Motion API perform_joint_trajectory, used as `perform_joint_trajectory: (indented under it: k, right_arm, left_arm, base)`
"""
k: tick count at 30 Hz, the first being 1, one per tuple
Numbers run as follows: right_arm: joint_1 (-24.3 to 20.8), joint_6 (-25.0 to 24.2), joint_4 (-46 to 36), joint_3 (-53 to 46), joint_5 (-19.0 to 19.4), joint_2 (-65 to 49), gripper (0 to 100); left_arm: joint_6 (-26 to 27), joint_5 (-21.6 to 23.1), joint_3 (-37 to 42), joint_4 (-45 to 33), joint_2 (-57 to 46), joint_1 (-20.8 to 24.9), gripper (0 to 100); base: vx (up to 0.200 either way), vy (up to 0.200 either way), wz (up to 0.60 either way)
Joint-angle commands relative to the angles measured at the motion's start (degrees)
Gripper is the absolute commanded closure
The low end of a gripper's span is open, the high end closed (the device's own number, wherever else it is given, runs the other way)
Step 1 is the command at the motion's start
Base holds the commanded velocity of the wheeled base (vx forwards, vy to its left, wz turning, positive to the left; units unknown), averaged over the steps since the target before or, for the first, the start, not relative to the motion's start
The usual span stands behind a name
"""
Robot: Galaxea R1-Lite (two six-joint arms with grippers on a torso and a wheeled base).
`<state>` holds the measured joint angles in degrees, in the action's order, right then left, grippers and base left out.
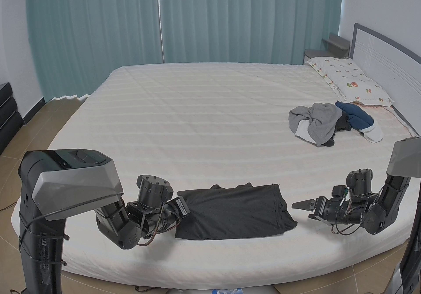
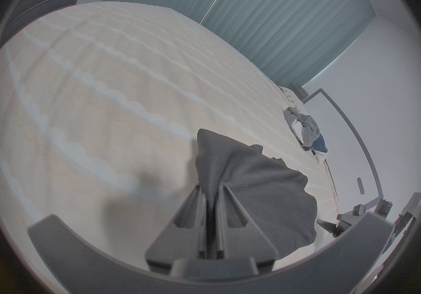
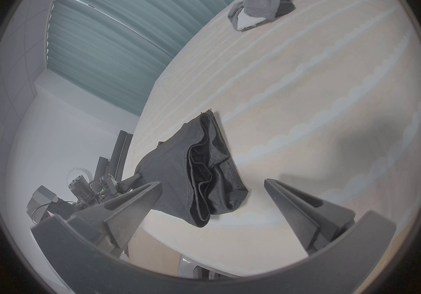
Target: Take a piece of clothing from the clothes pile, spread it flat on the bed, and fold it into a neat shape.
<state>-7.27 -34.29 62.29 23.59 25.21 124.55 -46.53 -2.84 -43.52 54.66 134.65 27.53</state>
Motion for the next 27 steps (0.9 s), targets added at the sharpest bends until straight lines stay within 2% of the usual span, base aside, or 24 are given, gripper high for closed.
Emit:
perform_joint_trajectory:
  k: [1, 21, 27]
  right_arm:
    - [0.06, 0.01, 0.02, -0.03, 0.01, 0.17, 0]
    - [-0.12, 0.01, 0.02, -0.30, 0.01, 0.08, 0]
    - [-0.03, 0.10, 0.02, -0.30, 0.01, 0.08, 0]
  left_arm:
    - [0.04, -0.32, 0.54, -0.08, -0.52, 0.07, 100]
    - [0.04, -0.41, 1.07, -4.48, -2.63, -0.10, 100]
    - [0.04, -0.59, 0.98, -7.99, -3.51, 0.07, 100]
  base:
    - [0.000, 0.200, 0.00]
    - [0.000, 0.200, 0.00]
    - [0.000, 0.200, 0.00]
